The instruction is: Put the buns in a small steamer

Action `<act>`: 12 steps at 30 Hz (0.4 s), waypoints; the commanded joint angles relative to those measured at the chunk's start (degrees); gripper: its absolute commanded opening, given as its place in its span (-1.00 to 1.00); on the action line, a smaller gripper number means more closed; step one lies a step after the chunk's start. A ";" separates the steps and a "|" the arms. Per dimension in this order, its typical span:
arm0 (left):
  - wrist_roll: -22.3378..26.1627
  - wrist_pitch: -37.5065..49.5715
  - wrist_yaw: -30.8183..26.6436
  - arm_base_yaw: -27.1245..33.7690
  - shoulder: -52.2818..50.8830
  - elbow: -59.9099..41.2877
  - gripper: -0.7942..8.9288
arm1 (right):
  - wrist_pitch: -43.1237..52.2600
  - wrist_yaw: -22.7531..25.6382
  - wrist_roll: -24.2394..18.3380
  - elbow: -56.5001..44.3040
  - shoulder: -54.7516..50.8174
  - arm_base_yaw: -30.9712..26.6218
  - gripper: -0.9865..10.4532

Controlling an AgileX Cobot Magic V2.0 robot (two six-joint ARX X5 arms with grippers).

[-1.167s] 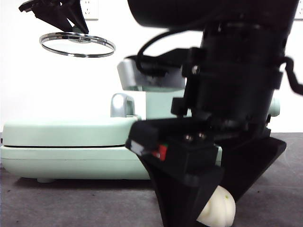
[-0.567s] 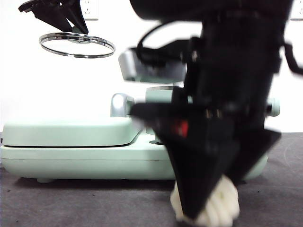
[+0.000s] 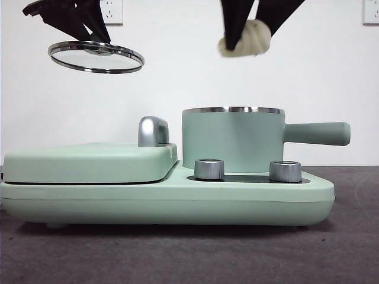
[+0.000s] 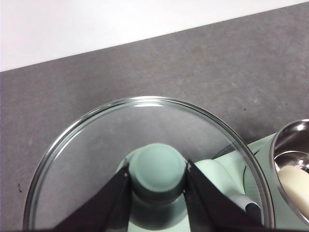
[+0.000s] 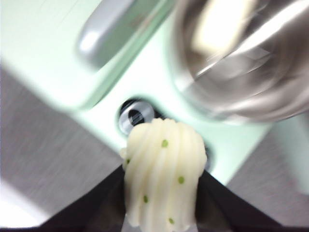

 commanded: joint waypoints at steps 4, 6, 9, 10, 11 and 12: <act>-0.28 1.18 0.11 -0.26 -0.09 1.46 -0.82 | -1.60 -2.75 -7.19 10.05 8.24 -8.07 -0.53; -0.28 1.18 0.11 -0.26 -0.09 1.46 -0.82 | -1.55 -2.69 -8.24 12.09 10.73 -9.62 -0.53; -0.28 1.16 0.11 -0.26 -0.09 1.49 -0.82 | -1.46 -2.75 -9.57 14.21 14.47 -11.52 -0.53; -0.28 1.16 0.11 -0.26 -0.09 1.46 -0.82 | -1.49 -2.69 -10.03 14.56 15.74 -12.00 -0.53; -0.28 1.16 0.11 -0.26 -0.09 1.46 -0.82 | -1.33 -2.69 -10.21 14.58 16.55 -12.39 -0.53; -0.28 1.18 0.11 -0.26 -0.09 1.46 -0.82 | -1.14 -2.73 -10.54 14.56 17.46 -12.72 -0.53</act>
